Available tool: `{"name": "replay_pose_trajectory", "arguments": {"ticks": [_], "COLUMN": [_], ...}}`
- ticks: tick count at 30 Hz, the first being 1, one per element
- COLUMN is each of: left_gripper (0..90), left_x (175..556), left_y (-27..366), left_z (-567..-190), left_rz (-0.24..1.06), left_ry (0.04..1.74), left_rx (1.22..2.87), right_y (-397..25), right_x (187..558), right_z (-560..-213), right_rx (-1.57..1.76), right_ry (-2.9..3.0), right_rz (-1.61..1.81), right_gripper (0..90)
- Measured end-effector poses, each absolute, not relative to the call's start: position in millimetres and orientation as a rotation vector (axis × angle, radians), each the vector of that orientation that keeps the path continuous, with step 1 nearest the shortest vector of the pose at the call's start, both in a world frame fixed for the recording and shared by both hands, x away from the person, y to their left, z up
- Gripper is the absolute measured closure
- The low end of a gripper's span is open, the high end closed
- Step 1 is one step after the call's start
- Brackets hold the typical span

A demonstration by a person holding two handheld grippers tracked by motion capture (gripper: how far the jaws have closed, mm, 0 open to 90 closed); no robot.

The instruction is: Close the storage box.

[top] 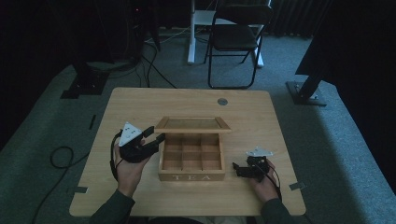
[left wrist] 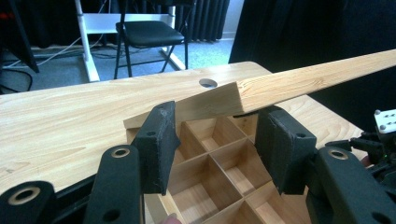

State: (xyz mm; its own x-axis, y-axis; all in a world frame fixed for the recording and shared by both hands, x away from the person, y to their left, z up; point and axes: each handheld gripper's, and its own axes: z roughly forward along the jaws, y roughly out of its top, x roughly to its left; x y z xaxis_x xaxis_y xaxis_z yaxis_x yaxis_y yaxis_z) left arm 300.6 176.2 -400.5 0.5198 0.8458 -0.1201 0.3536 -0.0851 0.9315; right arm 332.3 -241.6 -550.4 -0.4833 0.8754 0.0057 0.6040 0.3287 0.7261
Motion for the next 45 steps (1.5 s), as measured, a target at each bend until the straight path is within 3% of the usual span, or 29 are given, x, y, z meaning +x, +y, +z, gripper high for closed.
{"name": "replay_pose_trajectory", "arguments": {"ticks": [26, 45], "left_gripper": [44.6, 44.0], "left_x": [284.7, 275.3], "left_y": [171.8, 167.7], "left_z": [-424.5, -439.0], "left_rz": [0.48, 0.502], "left_ry": [1.097, 1.116], "left_rx": [1.669, 1.698], "right_y": [-241.6, -241.5], "right_x": [332.3, 332.3], "right_z": [-550.4, -550.4], "right_rx": [1.309, 1.311], "right_ry": [2.211, 2.21], "right_rz": [0.956, 0.956], "right_gripper": [13.4, 13.4]}}
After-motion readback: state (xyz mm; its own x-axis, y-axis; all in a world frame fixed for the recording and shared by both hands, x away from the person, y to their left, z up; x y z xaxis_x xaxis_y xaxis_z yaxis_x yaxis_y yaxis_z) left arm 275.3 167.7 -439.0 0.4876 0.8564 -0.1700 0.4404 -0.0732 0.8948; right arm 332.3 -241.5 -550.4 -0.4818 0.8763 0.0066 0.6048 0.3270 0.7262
